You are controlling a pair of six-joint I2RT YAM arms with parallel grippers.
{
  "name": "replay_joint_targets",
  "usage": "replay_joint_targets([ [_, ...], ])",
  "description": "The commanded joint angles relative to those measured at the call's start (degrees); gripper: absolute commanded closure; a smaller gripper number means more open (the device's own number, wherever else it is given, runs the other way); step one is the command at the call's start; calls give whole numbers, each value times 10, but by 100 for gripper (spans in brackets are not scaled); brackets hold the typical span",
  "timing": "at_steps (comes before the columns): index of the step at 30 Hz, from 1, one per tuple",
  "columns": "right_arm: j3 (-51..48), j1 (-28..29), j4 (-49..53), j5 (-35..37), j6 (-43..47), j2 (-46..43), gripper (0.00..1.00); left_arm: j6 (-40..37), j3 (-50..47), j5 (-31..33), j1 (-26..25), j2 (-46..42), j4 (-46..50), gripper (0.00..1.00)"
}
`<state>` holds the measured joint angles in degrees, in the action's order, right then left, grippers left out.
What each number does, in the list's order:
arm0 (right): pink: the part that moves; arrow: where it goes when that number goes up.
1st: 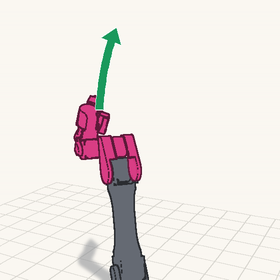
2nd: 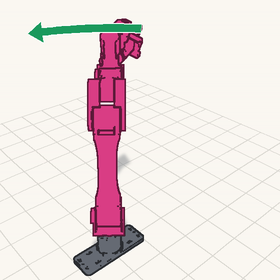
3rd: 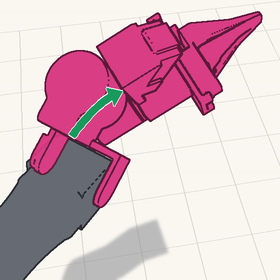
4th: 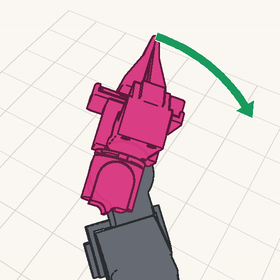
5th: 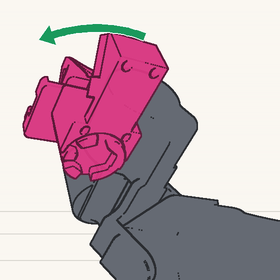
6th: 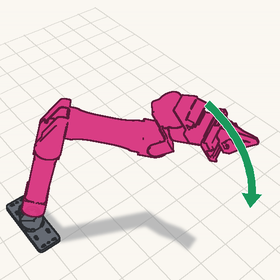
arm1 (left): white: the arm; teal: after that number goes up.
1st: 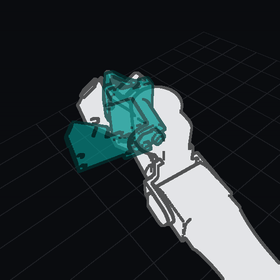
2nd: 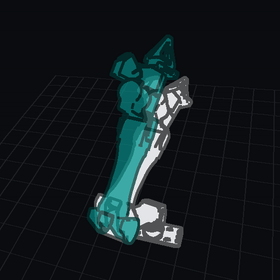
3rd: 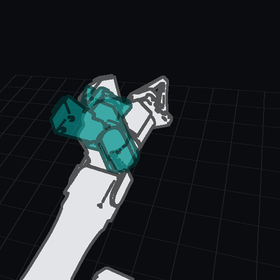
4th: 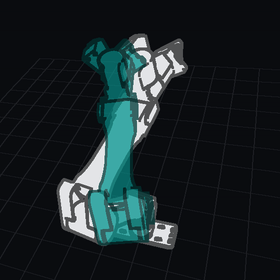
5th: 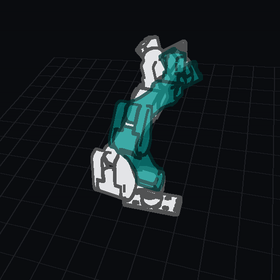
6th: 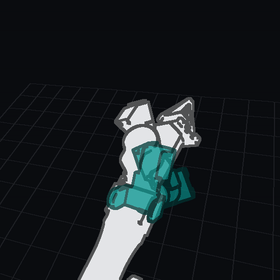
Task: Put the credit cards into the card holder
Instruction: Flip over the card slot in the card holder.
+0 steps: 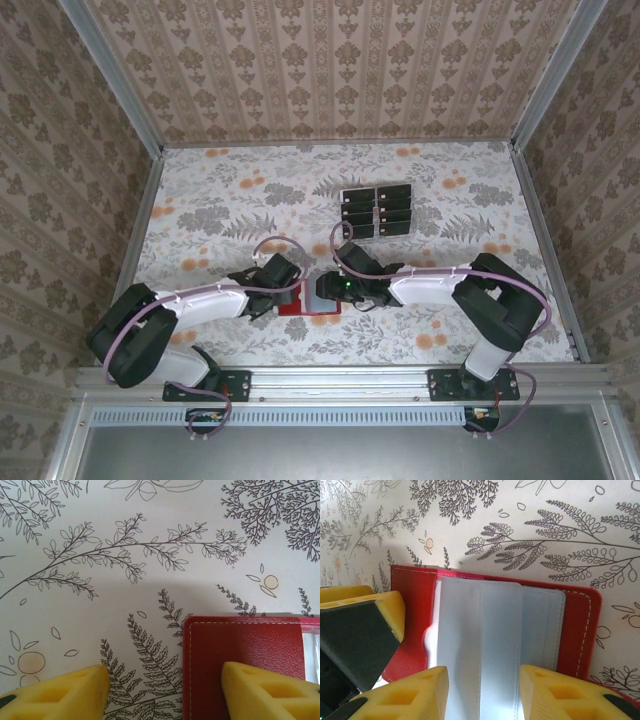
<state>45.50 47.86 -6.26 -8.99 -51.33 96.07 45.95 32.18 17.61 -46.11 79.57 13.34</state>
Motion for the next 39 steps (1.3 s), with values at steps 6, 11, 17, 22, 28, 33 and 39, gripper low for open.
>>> replay_joint_targets([
  [6, 42, 14, 21, -22, 10, -13, 56, -10, -12, 0, -4, 23, 2, 37],
  [11, 62, 23, 22, -28, 11, -3, 56, -10, -12, 1, -4, 17, 1, 37],
  [17, 99, 40, 34, -31, 15, 21, 54, 7, -13, 38, 23, -63, 68, 29],
  [22, 130, 53, 38, -30, 14, 60, 53, 29, -37, 42, 68, -172, 105, 20],
  [28, 157, 66, 24, -28, 2, 129, 53, 35, -45, 43, 91, -245, 134, 17],
  [33, 167, 71, 7, -43, -13, 164, 53, 34, -48, 28, 93, -256, 134, 17],
  [39, 160, 71, 1, -44, -5, 133, 47, 14, -55, -1, 93, -268, 114, 17],
])
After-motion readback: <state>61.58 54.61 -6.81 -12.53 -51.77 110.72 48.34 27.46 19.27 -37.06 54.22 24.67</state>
